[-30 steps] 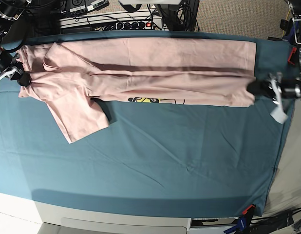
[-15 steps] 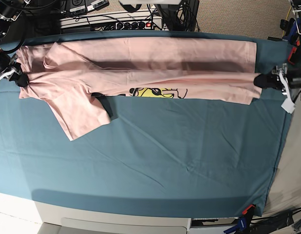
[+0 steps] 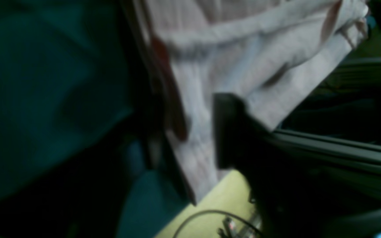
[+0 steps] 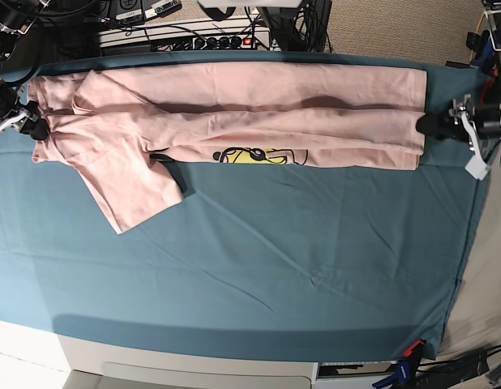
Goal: Fold the T-shirt properly
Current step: 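Lower the folded hem onto the shirt and open both grippers, then move the right gripper to the shirt's sleeve end and grasp it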
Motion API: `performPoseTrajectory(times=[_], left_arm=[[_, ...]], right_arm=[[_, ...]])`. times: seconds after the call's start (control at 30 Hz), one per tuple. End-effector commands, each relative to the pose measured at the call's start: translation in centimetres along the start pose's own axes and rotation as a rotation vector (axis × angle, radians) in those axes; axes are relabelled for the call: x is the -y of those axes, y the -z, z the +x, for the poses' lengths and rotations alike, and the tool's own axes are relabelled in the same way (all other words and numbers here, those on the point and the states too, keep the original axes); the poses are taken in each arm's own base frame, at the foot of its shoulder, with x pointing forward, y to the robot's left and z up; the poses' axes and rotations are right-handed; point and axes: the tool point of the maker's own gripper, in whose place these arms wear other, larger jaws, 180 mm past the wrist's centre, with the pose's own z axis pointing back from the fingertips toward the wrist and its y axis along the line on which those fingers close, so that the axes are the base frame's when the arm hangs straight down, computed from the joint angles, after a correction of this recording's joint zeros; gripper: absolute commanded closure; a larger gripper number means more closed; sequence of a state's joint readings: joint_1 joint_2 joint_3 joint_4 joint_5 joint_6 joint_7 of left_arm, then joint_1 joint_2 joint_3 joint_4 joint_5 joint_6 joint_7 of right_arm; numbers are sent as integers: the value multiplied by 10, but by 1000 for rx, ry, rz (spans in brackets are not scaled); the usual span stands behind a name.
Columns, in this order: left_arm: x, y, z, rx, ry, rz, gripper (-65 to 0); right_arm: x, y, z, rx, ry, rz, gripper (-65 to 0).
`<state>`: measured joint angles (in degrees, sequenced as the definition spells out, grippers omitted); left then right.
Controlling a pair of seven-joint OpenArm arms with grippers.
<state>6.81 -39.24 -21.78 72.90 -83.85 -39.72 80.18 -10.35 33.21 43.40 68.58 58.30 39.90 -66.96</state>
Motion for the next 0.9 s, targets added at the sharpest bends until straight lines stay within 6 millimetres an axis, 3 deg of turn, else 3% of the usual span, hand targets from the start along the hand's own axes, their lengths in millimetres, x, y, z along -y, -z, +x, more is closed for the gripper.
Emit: performPoseTrajectory(times=[0.0, 0.17, 0.37, 0.5, 0.67, 0.87], left_arm=[[0, -11, 8, 14, 25, 11, -297], [-1, -10, -4, -6, 5, 12, -296], [1, -10, -1, -3, 21, 10, -296], [10, -10, 7, 1, 72, 6, -296], [27, -10, 20, 6, 160, -2, -296], [35, -10, 25, 9, 198, -5, -296]], right_arm=[[2, -10, 26, 65, -36, -13, -279], [2, -12, 43, 134, -37, -15, -279], [2, -29, 95, 311, -17, -12, -278], [-9, -25, 120, 355, -30, 4, -278], [-27, 3, 147, 379, -67, 1, -278], [-67, 80, 149, 297, 39, 152, -279]])
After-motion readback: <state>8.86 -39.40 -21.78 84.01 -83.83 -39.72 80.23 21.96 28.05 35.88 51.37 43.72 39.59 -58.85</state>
